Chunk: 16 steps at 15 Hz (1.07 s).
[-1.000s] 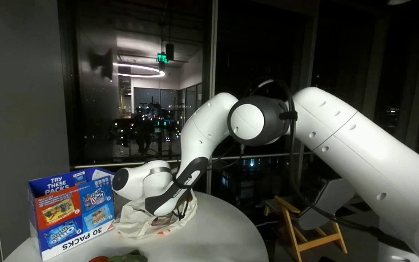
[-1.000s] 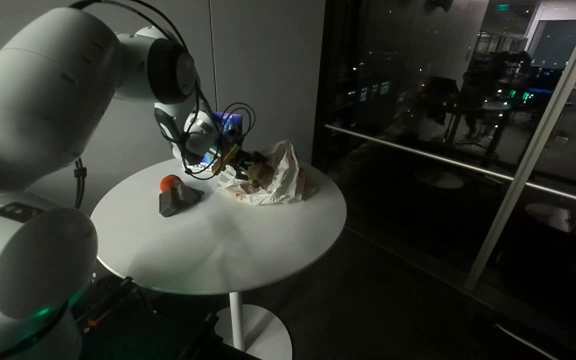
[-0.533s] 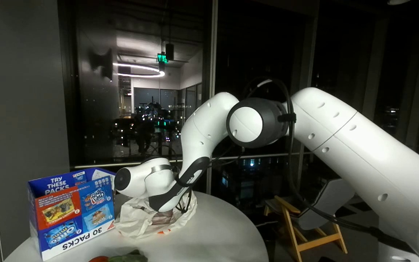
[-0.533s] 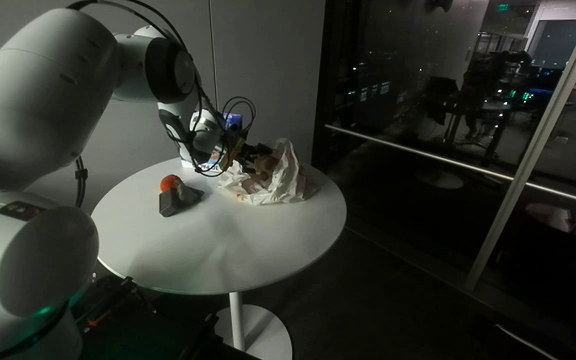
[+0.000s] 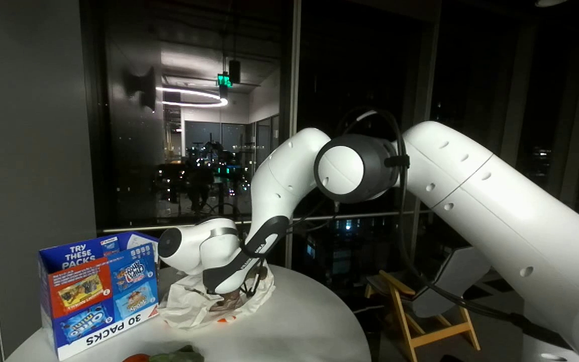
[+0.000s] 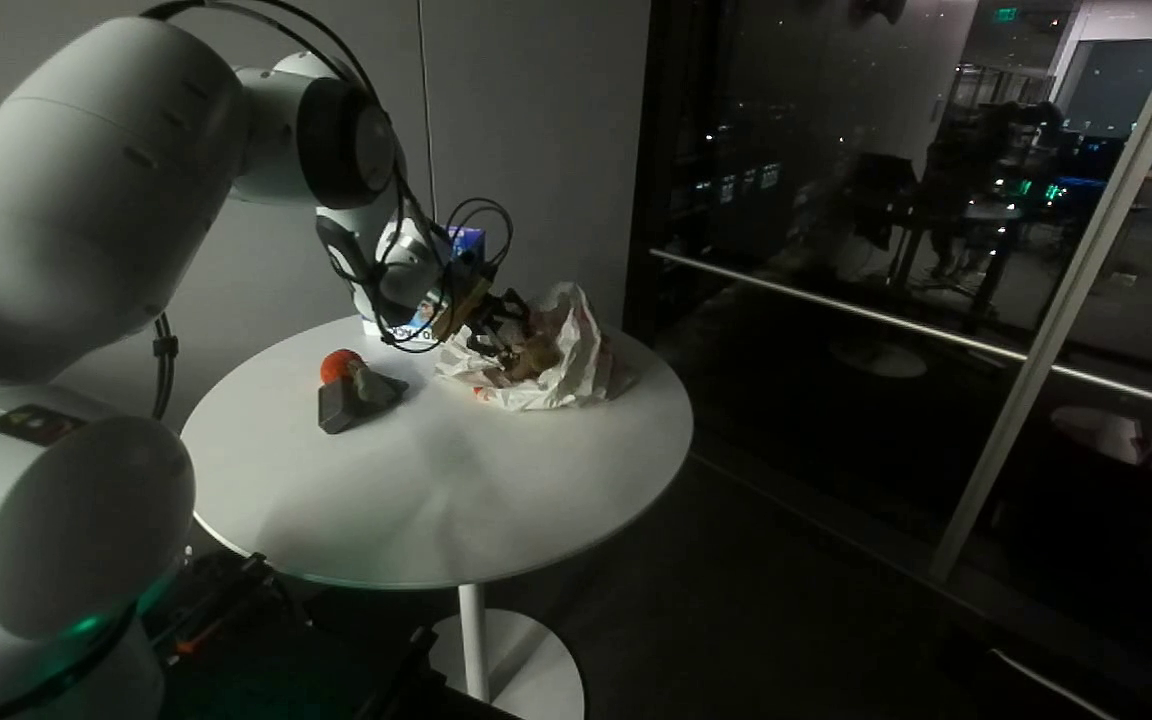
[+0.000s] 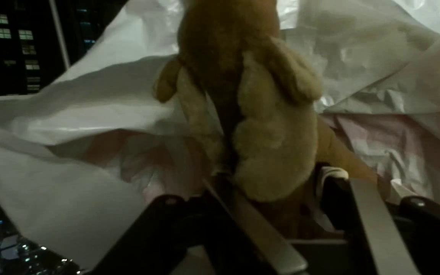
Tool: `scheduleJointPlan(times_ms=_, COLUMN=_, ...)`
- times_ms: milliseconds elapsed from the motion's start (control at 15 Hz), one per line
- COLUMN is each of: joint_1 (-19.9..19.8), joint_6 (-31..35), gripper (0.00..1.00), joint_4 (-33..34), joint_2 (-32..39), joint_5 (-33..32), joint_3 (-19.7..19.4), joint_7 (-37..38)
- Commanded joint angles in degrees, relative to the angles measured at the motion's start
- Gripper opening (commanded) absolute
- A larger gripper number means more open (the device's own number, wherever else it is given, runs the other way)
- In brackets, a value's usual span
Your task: Pick up all the items on the table except the blue box and put them into the plastic bag one by one
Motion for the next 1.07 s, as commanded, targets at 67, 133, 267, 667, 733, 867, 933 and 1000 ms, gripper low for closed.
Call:
scheduleJointPlan(times_ms=67, joint_1=-0.43, joint_6=1.02, gripper=0.99, joint_4=-3.78, joint_2=-3.74, joint_5=5.78, joint_3=1.34, joint_7=-5.22)
scheduleJointPlan(times_ms=133, joint_1=0.35, joint_6=0.83, gripper=1.0, joint_4=-5.3, joint_2=-4.95, joint_5=5.67, joint_3=0.93, joint_7=-4.74)
scheduleJointPlan(times_ms=267, joint_1=0.59, joint_6=1.69, gripper=1.0, joint_4=-9.03, joint_2=-7.73, joint_5=6.15, joint_3=1.63, joint_7=-4.45)
scheduleJointPlan(times_ms=667, joint_1=-2.6, joint_6=8.87, gripper=1.0, joint_4=-25.52, joint_2=-18.98, joint_5=20.5, joint_3=8.49, joint_7=-14.46)
scheduleJointPlan(times_ms=733, joint_1=-2.86, joint_6=10.3, gripper=1.0, joint_4=-28.25, joint_2=-20.91, joint_5=23.22, joint_3=9.36, joint_7=-16.54)
scheduleJointPlan(times_ms=867, joint_1=-3.56, joint_6=13.29, gripper=1.0, joint_4=-34.28, joint_2=-25.28, joint_5=28.91, joint_3=11.03, joint_7=-21.62)
scheduleJointPlan(times_ms=933, joint_1=-3.83, joint_6=14.8, gripper=1.0, joint_4=-36.89, joint_2=-27.21, joint_5=31.93, joint_3=11.86, joint_7=-24.61)
scheduleJointPlan(times_ms=1000, joint_1=-4.22, joint_6=15.88, gripper=1.0, joint_4=-39.59, joint_2=-29.23, joint_5=35.49, joint_3=12.79, joint_7=-28.0)
